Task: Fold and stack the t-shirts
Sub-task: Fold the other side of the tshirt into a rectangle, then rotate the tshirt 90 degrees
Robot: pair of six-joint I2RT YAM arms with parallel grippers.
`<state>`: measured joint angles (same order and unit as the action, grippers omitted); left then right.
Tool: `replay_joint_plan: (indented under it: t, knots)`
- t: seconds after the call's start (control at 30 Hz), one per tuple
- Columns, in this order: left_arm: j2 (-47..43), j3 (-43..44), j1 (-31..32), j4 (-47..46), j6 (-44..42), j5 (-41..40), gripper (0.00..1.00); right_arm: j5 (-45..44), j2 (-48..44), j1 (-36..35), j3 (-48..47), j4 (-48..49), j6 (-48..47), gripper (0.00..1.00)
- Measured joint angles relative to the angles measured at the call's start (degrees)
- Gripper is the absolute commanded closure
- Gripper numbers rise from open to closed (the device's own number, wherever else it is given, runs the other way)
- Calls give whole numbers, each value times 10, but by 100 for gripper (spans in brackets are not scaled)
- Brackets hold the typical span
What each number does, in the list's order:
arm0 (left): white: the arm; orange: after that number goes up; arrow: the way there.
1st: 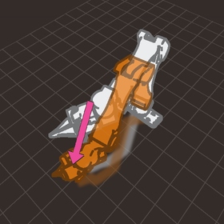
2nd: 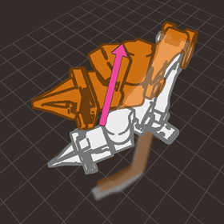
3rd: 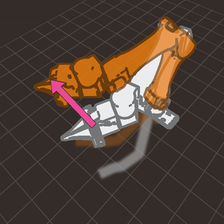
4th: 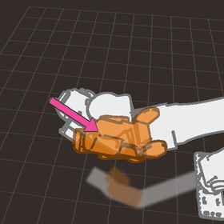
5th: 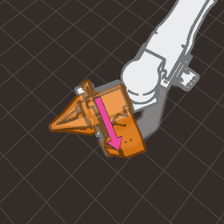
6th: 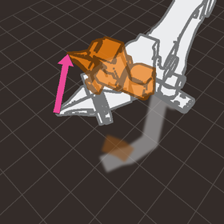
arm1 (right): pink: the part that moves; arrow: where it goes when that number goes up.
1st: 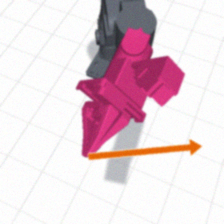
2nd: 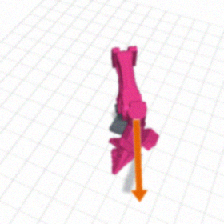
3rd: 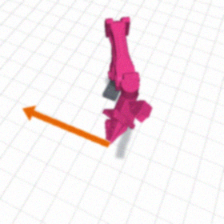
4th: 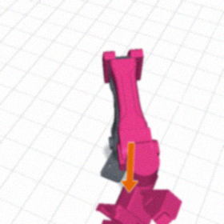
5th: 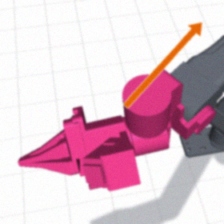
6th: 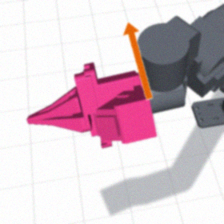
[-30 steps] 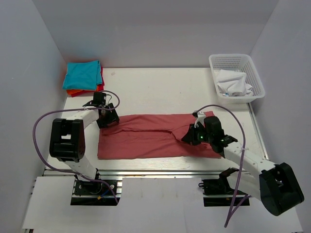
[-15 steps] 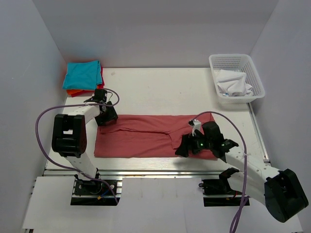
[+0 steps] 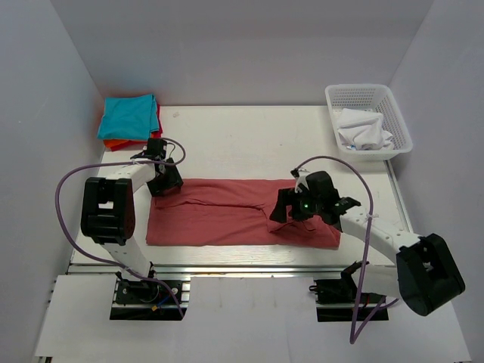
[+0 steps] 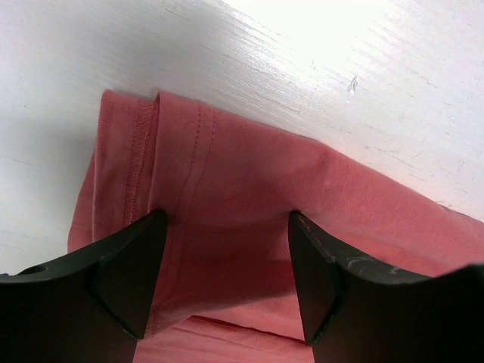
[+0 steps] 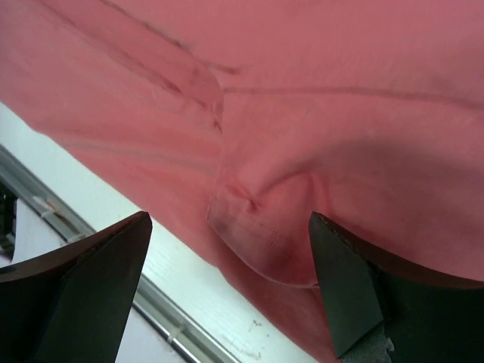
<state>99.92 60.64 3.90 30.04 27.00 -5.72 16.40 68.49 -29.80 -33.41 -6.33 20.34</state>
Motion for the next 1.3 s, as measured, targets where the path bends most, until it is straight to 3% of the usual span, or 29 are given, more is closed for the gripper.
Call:
replay_joint_plan:
  t: [0.27,0.43,0.53,0.6,0.77,0.93,1.1,1.3]
  knots:
    - [3,8,0,14,0,-15,25,54,-37,0,94,-3,30,10]
    - [7,12,0,20,0,-21,25,83,-78,0,98,-17,26,10]
    - [7,14,0,26,-1,-23,12,76,-92,0,83,-38,13,10]
    - [7,23,0,35,-3,-24,0,50,-92,0,56,-53,7,10]
    - [-9,86,1,67,-8,-32,0,-41,-91,2,-15,-63,18,10]
    - [-90,100,3,51,-18,-7,0,-139,-70,14,-19,-59,66,10]
    - [-137,23,7,-39,-26,95,0,-176,-27,37,-10,-62,111,10]
    - [-108,-96,21,-80,-29,189,0,-175,35,66,-5,-73,134,10]
